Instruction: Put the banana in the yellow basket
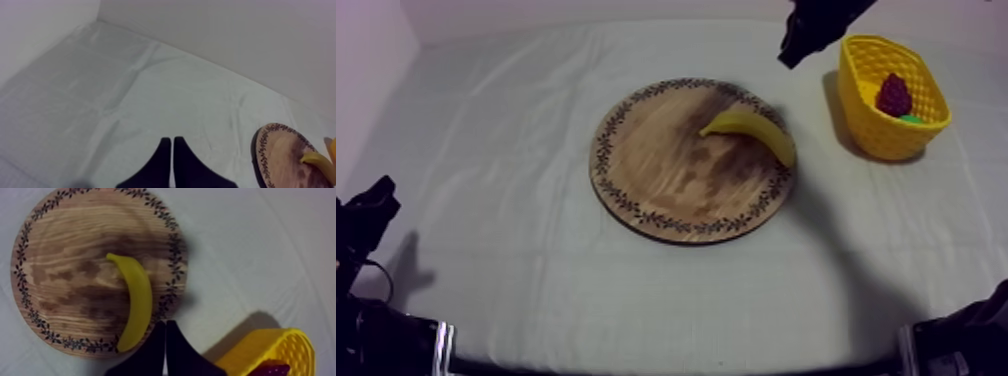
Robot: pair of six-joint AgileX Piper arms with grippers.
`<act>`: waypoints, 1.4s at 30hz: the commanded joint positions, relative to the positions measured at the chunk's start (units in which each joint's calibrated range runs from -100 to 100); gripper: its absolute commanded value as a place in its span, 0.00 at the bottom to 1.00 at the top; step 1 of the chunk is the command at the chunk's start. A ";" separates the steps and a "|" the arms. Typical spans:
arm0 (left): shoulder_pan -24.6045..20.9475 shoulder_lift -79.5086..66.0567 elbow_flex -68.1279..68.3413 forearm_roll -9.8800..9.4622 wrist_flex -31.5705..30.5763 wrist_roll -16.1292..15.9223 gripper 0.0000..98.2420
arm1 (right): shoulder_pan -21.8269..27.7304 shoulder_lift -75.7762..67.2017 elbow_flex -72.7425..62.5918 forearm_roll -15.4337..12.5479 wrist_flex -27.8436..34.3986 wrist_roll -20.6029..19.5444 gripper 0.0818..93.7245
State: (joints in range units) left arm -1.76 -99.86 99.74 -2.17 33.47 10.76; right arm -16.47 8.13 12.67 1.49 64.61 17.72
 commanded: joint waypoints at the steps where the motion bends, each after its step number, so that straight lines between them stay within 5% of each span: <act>1: -0.01 0.03 0.04 0.00 0.00 0.01 0.00 | -0.54 1.64 -0.17 0.55 1.02 -0.45 0.01; 9: -0.01 0.03 0.04 0.00 0.00 0.01 0.00 | -1.39 3.71 -1.90 1.73 5.64 -1.43 0.10; 15: -0.01 0.03 0.04 0.00 0.00 0.01 0.00 | -1.78 2.25 2.95 3.95 2.10 -2.60 0.68; 19: -0.01 0.03 0.04 0.00 0.00 0.01 0.00 | -1.24 1.30 4.83 3.91 0.05 -2.27 0.88; 42: -0.01 0.03 0.04 0.00 0.00 0.01 0.00 | -0.62 10.02 4.59 4.07 -5.81 -2.74 0.93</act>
State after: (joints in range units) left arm -1.76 -99.86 99.74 -2.17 33.47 10.76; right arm -17.06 16.95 17.56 5.56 58.73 15.05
